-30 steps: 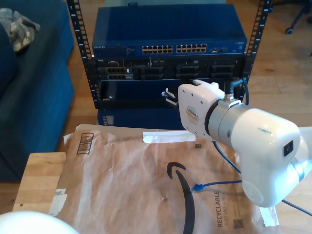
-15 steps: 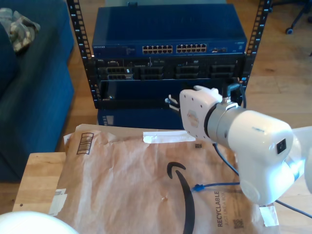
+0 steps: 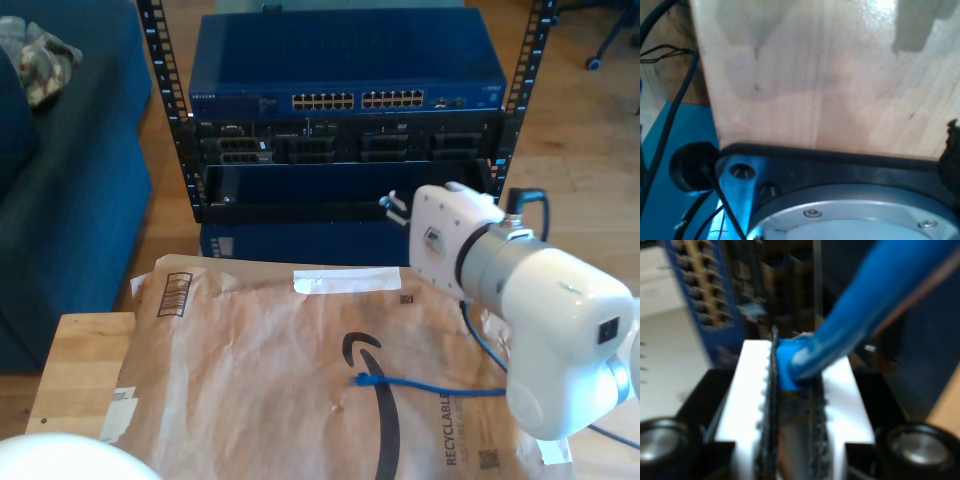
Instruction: Grab the cable and plug it in
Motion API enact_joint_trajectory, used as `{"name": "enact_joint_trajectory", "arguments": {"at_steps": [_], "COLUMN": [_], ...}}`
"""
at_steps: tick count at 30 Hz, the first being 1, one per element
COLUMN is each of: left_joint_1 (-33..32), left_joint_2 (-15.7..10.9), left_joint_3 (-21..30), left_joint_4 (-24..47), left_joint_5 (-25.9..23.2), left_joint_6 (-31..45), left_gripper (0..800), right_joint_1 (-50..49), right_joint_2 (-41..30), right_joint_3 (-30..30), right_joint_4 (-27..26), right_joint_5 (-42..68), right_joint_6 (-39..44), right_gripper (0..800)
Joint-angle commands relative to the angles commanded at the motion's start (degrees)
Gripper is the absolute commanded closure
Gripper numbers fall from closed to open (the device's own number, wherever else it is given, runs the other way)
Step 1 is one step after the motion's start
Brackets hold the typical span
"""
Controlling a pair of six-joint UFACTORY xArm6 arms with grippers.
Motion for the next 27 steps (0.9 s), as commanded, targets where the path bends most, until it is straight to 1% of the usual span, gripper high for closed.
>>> {"name": "enact_joint_trajectory", "arguments": {"at_steps": [2, 6, 7, 10, 13, 15, 18, 22, 23, 27], "left_joint_1": [0.0, 0.0, 0.0, 0.0, 0.0, 0.0, 0.0, 0.0, 0.0, 0.0], "left_joint_2": [0.0, 0.0, 0.0, 0.0, 0.0, 0.0, 0.0, 0.0, 0.0, 0.0], "left_joint_3": [0.0, 0.0, 0.0, 0.0, 0.0, 0.0, 0.0, 0.0, 0.0, 0.0], "left_joint_4": [0.0, 0.0, 0.0, 0.0, 0.0, 0.0, 0.0, 0.0, 0.0, 0.0], "left_joint_5": [0.0, 0.0, 0.0, 0.0, 0.0, 0.0, 0.0, 0.0, 0.0, 0.0], "left_joint_6": [0.0, 0.0, 0.0, 0.0, 0.0, 0.0, 0.0, 0.0, 0.0, 0.0], "left_gripper": [0, 0, 0, 0, 0, 0, 0, 0, 0, 0], "right_joint_1": [-0.1, -0.1, -0.1, -0.2, 0.1, 0.2, 0.3, 0.6, 0.7, 0.7], "right_joint_2": [0.4, 2.4, 2.8, 2.8, 3.6, 5.0, 5.6, 8.8, 10.8, 17.3], "right_joint_3": [-0.2, 0.0, -0.2, -0.5, 0.6, 0.0, -3.1, -3.3, -3.3, -6.9], "right_joint_4": [0.2, 1.1, 1.2, 2.3, 7.5, 8.3, 8.4, 8.4, 8.3, 9.3], "right_joint_5": [-0.4, -8.0, -8.5, -9.3, -15.5, -19.5, -19.4, -19.8, -20.1, -26.0], "right_joint_6": [0.0, -0.1, -0.2, -1.2, -1.8, -2.4, -4.6, -4.7, -4.7, -6.1], "right_gripper": [794, 780, 778, 797, 800, 800, 800, 800, 800, 800]}}
